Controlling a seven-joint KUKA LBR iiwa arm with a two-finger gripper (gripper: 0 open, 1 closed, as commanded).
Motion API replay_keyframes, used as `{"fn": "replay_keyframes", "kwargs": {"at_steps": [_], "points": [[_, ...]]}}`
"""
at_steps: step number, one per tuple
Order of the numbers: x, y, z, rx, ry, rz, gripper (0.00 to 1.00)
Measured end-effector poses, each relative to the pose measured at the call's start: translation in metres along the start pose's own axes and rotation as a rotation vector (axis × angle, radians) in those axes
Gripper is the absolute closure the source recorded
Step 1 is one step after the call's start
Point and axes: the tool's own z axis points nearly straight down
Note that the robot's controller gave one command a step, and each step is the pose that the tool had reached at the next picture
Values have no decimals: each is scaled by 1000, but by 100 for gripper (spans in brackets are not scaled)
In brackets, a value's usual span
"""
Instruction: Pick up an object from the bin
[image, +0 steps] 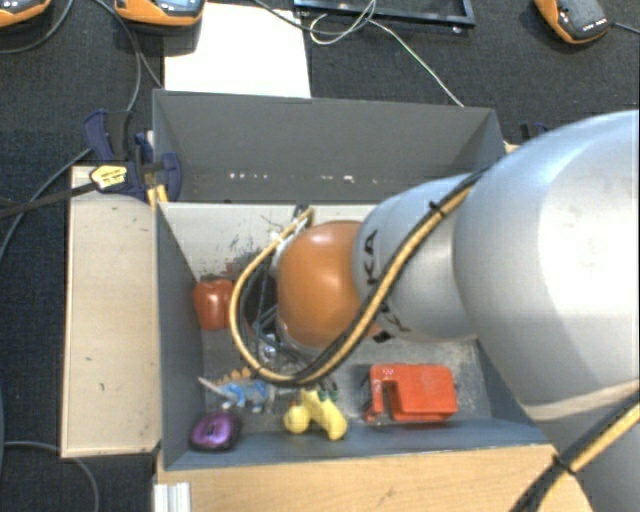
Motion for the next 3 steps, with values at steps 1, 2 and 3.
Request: {"fn": "replay_keyframes", "kwargs": {"at_steps": [1,2,3], "points": [[0,0,0,0,0,3,100],[-1,2,0,0,-3,-28,100],[-3,2,0,-1,-5,-3,100]]}}
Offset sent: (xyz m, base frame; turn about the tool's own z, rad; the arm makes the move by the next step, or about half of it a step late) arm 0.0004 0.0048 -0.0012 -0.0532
